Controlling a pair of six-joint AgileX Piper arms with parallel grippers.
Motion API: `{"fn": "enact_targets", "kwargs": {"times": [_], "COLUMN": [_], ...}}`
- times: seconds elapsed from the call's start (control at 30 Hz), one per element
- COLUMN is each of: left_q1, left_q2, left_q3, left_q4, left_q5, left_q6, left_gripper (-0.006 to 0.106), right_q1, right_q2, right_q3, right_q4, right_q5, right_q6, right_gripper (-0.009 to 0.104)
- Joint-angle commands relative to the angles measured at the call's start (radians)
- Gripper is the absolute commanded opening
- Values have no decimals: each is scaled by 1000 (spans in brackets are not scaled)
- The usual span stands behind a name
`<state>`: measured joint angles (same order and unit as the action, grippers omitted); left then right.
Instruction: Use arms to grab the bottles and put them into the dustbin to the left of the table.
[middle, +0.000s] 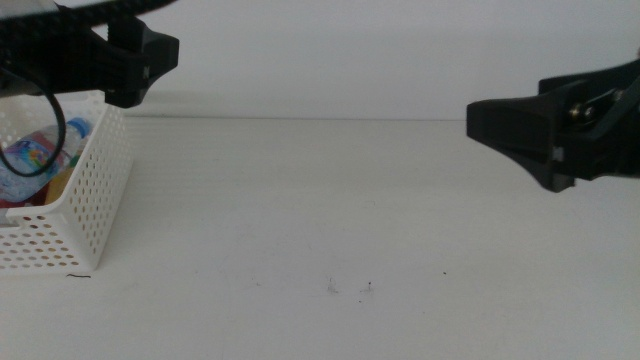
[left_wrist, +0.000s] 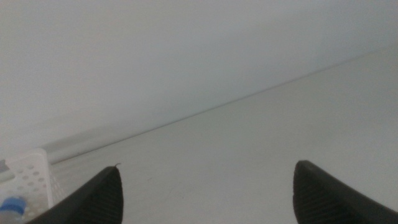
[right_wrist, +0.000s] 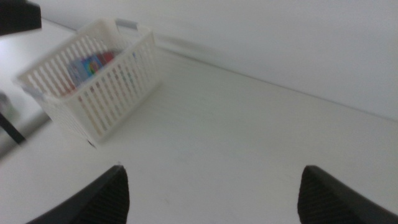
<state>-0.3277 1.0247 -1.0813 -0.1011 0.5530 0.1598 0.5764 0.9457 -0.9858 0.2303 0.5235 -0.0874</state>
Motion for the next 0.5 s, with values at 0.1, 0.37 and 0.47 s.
{"fn": "enact_targets", "kwargs": {"times": [0.1,0.37,0.47], "left_q1": [103,286,287], "left_q2": [-113,-512,-686], "left_q3": [178,645,772], "left_q4": [-110,-38,-38], "left_q5": [-199,-399,-400], "left_q6": [-7,-7,-7], "left_gripper": [94,94,94], "right_q1": [-106,-364,-417], "right_q2": [-82,-506,-682], "right_q3": [232,658,784], "right_q4": [82,-4,-53], "right_q5": [-362,-524,-503], "right_q6": [0,0,0], "right_gripper": [82,82,82]}}
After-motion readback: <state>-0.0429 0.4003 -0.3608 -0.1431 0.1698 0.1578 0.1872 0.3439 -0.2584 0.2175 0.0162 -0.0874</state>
